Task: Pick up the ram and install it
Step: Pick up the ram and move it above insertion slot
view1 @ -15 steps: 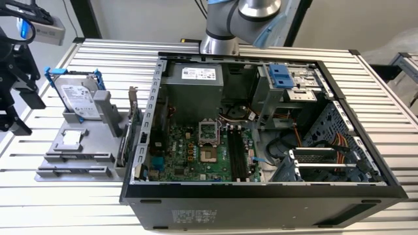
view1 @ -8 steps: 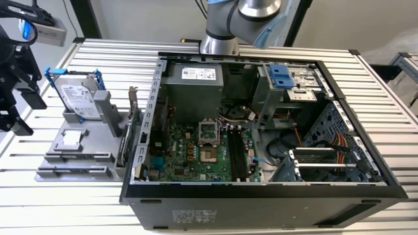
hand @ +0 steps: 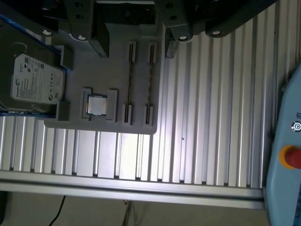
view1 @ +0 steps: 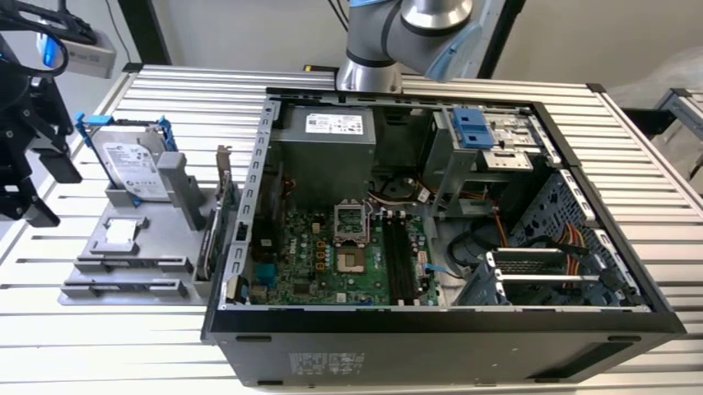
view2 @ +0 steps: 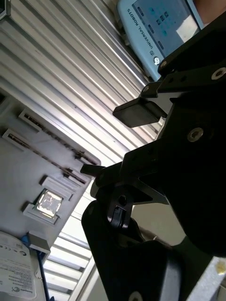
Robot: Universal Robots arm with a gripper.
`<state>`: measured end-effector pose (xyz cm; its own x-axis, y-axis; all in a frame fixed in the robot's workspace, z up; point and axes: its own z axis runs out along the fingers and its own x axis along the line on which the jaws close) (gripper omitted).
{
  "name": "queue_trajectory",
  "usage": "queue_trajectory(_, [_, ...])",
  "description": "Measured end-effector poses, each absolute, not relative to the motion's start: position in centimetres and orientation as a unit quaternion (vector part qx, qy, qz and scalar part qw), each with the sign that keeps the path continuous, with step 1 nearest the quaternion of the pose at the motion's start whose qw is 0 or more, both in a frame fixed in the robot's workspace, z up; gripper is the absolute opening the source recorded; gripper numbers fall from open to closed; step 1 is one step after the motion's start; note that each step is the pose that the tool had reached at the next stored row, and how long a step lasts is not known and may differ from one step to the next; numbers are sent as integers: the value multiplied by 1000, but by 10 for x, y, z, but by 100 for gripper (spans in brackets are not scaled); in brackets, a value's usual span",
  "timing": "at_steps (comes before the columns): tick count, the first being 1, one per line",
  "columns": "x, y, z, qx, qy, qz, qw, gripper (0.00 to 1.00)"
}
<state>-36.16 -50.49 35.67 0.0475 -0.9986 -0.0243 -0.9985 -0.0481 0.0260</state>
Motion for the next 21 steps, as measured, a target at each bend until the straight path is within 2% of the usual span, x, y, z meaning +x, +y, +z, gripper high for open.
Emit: queue_trajectory(21, [-358,-501,352,724,-690,-18,1,100])
